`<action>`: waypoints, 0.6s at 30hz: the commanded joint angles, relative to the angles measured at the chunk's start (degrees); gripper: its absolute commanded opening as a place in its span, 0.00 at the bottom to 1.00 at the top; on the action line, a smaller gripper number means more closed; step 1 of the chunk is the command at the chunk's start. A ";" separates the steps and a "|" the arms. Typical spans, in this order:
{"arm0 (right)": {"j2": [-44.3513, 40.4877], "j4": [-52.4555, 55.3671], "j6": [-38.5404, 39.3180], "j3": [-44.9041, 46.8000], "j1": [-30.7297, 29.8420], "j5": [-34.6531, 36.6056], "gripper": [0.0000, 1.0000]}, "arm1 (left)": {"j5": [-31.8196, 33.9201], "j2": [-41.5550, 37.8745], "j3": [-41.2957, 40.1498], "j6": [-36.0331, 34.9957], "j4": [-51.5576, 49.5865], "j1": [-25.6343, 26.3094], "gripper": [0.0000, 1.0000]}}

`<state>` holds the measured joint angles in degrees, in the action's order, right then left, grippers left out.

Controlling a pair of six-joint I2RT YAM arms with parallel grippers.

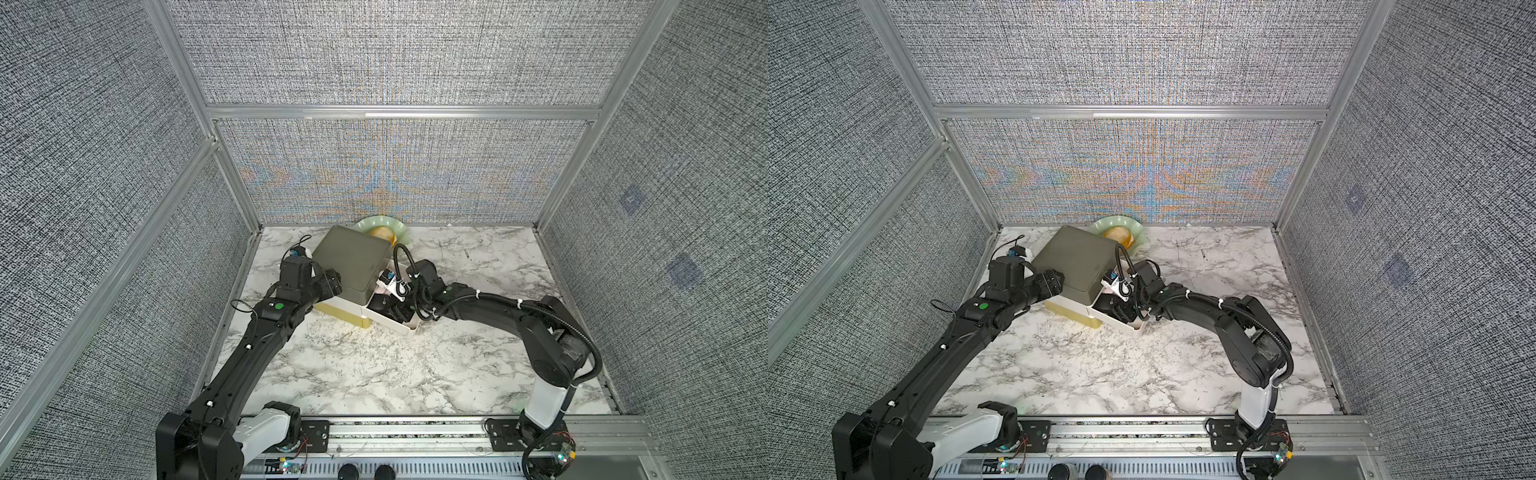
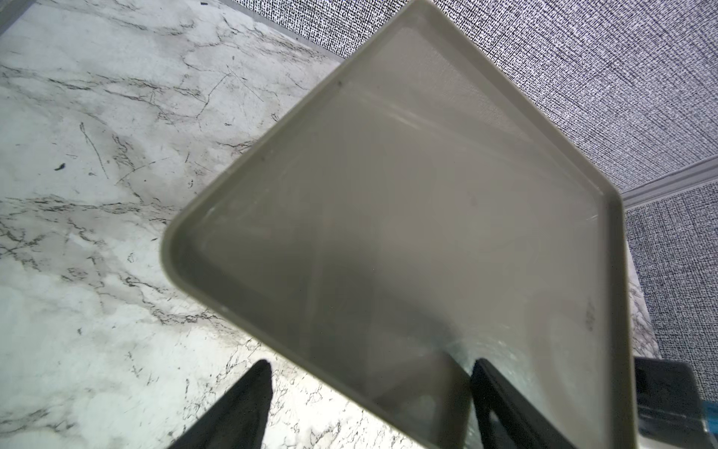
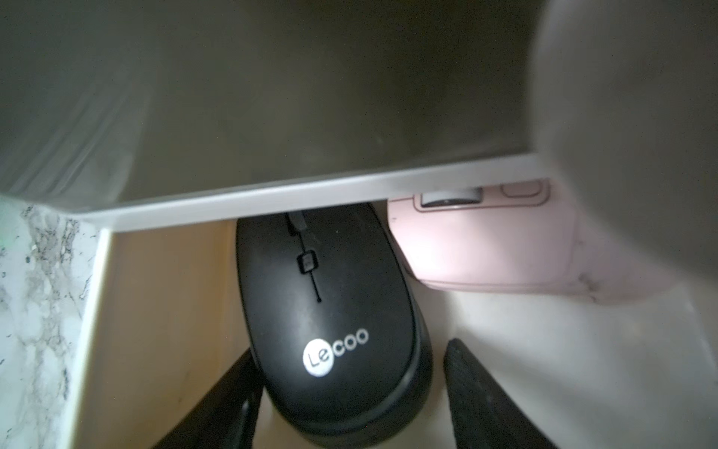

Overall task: Take the mice out of the drawer
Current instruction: Pick up the mouse from the drawer.

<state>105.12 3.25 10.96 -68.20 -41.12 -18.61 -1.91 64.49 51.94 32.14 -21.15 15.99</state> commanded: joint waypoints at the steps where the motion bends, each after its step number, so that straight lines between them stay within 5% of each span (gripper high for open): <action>1: 1.31 2.74 -1.90 -0.54 0.24 1.16 0.72 | -0.20 0.17 0.16 -0.06 -0.21 -0.08 0.81; 18: -1.55 3.50 -2.66 0.41 1.13 2.15 0.60 | -0.11 -0.15 0.29 -0.15 -0.34 -0.20 0.81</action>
<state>104.29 4.60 9.72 -68.27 -40.40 -20.10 -2.00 64.51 51.94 32.16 -21.10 15.94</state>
